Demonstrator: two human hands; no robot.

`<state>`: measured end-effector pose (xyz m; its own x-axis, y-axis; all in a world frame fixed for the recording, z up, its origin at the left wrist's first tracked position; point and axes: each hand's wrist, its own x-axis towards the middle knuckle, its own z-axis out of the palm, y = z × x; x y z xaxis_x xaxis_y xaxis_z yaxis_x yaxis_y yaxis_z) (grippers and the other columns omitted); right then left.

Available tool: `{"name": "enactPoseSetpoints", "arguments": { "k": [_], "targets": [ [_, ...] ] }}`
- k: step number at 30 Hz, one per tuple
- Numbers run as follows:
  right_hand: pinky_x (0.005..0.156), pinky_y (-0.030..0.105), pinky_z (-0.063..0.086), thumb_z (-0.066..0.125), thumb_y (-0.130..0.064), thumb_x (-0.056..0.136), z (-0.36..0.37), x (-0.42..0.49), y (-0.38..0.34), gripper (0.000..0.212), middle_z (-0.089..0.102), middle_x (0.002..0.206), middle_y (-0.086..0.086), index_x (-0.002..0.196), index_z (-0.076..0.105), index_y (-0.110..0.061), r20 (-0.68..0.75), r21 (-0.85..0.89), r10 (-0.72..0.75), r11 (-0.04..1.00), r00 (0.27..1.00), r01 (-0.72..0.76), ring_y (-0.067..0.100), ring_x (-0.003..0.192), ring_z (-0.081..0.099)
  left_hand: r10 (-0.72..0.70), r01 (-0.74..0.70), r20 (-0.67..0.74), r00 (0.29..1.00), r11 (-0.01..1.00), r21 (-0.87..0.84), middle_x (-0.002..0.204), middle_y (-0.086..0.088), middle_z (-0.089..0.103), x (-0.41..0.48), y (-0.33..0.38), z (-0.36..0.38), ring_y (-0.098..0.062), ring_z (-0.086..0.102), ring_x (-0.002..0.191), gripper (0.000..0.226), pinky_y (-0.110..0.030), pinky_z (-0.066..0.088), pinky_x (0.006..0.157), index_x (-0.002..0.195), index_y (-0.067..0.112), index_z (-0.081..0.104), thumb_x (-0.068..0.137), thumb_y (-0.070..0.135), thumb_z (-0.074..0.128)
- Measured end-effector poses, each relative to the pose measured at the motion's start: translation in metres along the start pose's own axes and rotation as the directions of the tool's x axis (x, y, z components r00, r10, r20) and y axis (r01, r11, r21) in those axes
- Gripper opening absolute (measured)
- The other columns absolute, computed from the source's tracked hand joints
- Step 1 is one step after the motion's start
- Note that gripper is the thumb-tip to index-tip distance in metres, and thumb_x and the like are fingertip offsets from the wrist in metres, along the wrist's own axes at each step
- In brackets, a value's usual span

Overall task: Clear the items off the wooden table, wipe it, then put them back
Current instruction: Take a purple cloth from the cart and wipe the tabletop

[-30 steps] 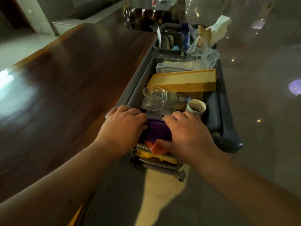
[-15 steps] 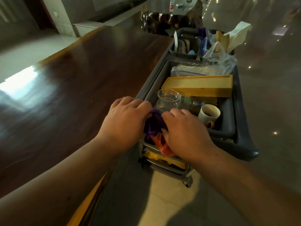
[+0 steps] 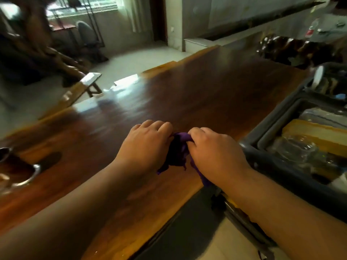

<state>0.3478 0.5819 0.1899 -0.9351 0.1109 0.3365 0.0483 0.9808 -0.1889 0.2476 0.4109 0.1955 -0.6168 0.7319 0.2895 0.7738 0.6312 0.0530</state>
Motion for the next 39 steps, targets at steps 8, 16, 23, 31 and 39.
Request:
{"name": "enactPoseSetpoints", "arguments": {
  "k": [8,16,23,31,39],
  "targets": [
    [0.055,0.041,0.051,0.038,-0.044,0.103,0.07,0.031,-0.189,0.022,0.058,0.081,-0.008,0.096,0.052,-0.029,0.114,0.191,-0.188,0.968,0.976,0.164,0.022,0.068,0.06,-0.31,0.307,0.011,0.951,0.945,0.114,0.116,-0.003,0.071,-0.157,-0.136,-0.044,-0.033,0.064,0.107,0.03,-0.048,0.05,0.088,0.114,0.022,0.066,0.101,0.04,0.045],
    [0.053,0.036,0.04,0.04,-0.04,0.105,0.156,0.019,-0.353,0.02,0.054,0.074,-0.01,0.094,0.052,-0.03,0.175,0.444,-0.254,0.883,0.951,0.154,0.016,0.065,0.053,-0.648,0.643,0.001,0.762,0.757,0.12,0.147,-0.006,0.056,-0.359,-0.222,-0.071,-0.031,0.051,0.132,0.07,-0.05,0.046,0.107,0.135,0.021,0.058,0.088,0.073,0.05],
    [0.07,0.043,0.044,0.04,-0.033,0.105,0.234,-0.016,-0.458,0.018,0.065,0.094,0.008,0.097,0.054,-0.025,0.294,0.621,-0.319,0.78,0.901,0.074,0.035,0.086,0.06,-0.917,0.914,-0.045,0.396,0.389,0.116,0.165,0.002,0.037,-0.551,-0.229,-0.05,-0.027,0.042,0.144,0.104,-0.054,0.042,0.116,0.151,0.031,0.039,0.072,0.097,0.05],
    [0.077,0.041,0.045,0.04,-0.026,0.103,0.32,-0.059,-0.508,0.037,0.067,0.121,0.015,0.139,0.051,-0.024,0.402,0.607,-0.406,0.789,0.82,0.093,0.036,0.099,0.06,-0.987,0.992,0.098,-0.123,-0.119,0.045,0.174,0.007,0.011,-0.694,-0.193,0.029,-0.025,0.025,0.155,0.157,-0.055,0.034,0.119,0.164,0.033,0.012,0.034,0.113,0.049],
    [0.065,0.04,0.04,0.046,-0.024,0.097,0.387,-0.078,-0.498,0.035,0.068,0.109,0.014,0.132,0.051,-0.032,0.507,0.409,-0.559,0.826,0.656,0.388,0.04,0.088,0.059,-0.941,0.966,0.251,-0.227,-0.25,-0.064,0.174,0.002,0.01,-0.733,-0.18,0.096,-0.022,0.015,0.158,0.174,-0.046,0.021,0.126,0.166,0.024,-0.001,0.03,0.102,0.074]
  ]
}}
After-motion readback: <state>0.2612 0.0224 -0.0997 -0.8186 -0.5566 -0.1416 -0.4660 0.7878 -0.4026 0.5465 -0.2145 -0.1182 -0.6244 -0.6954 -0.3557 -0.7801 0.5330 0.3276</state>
